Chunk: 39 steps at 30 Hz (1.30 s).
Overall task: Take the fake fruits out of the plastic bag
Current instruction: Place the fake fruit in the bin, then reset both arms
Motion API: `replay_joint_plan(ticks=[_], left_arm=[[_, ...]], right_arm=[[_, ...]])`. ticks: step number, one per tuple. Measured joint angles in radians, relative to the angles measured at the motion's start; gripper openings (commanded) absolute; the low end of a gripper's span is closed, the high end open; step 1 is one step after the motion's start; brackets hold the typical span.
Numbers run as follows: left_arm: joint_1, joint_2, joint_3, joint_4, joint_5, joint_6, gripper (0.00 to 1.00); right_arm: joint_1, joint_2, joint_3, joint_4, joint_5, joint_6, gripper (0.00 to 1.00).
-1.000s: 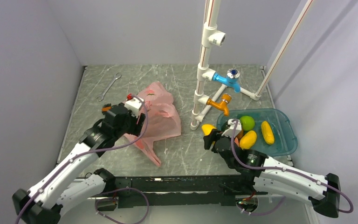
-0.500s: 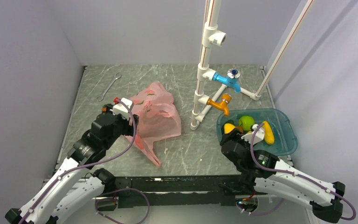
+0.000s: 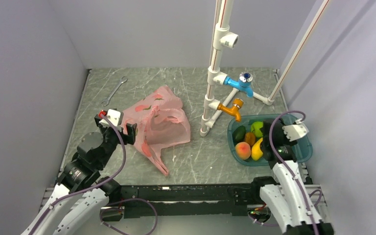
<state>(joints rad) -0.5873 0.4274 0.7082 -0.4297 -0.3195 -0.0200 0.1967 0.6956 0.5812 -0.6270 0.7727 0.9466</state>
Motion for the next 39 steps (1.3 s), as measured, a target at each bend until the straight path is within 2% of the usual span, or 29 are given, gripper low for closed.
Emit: replay_joint_plan(ticks=[4, 6, 8, 9, 11, 19, 24, 33, 39], left_arm=[[0.0, -0.033, -0.01, 0.003, -0.003, 0.0, 0.84], [0.0, -0.052, -0.014, 0.005, -0.003, -0.001, 0.84], [0.0, -0.065, -0.016, 0.007, -0.003, -0.001, 0.84], [0.0, -0.068, -0.016, 0.007, -0.003, -0.001, 0.84], [0.0, -0.072, -0.017, 0.007, -0.003, -0.001, 0.84], [0.0, -0.085, -0.018, 0.007, -0.003, -0.001, 0.84], [0.0, -0.099, -0.018, 0.008, -0.003, -0.002, 0.85], [0.0, -0.095, -0.002, 0.032, 0.017, -0.06, 0.87], [0.0, -0.062, 0.15, 0.019, 0.019, -0.141, 0.9]], right_arm=[[-0.296, 0.04, -0.047, 0.127, -0.166, -0.095, 0.33], [-0.377, 0.079, -0.058, 0.16, -0.235, -0.132, 0.53], [-0.416, 0.132, -0.062, 0.187, -0.304, -0.176, 0.77], [-0.421, 0.146, -0.064, 0.196, -0.337, -0.198, 0.86], [-0.423, 0.147, -0.069, 0.212, -0.384, -0.227, 0.96], [-0.424, 0.079, -0.071, 0.225, -0.472, -0.302, 0.99], [-0.424, 0.058, -0.035, 0.165, -0.514, -0.336, 1.0], [-0.408, 0.006, 0.241, 0.07, -0.696, -0.45, 1.0], [-0.396, -0.031, 0.452, 0.044, -0.798, -0.489, 1.0]])
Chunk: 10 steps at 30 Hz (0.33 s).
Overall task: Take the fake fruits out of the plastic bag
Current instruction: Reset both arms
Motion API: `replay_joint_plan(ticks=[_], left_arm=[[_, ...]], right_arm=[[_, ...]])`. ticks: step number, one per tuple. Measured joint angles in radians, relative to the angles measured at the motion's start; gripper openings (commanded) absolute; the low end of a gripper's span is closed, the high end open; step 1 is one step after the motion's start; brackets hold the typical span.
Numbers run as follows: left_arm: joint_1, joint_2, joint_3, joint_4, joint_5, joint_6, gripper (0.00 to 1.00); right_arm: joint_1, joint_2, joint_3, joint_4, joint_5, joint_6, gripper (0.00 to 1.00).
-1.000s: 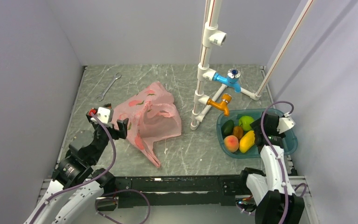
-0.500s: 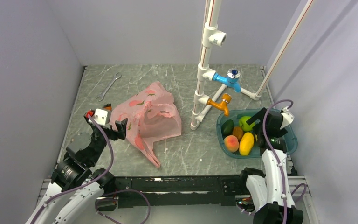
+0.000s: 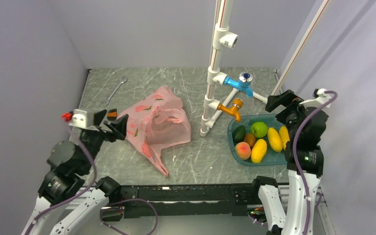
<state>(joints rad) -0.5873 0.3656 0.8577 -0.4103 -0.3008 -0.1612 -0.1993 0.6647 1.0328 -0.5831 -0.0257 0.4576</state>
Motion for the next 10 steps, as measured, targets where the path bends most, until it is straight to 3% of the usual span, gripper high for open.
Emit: replay_joint_plan(ticks=[10], left_arm=[[0.0, -0.009, 0.195, 0.029, 0.031, -0.046, 0.92]], right_arm=[[0.0, -0.091, 0.178, -0.002, -0.01, -0.021, 1.0]])
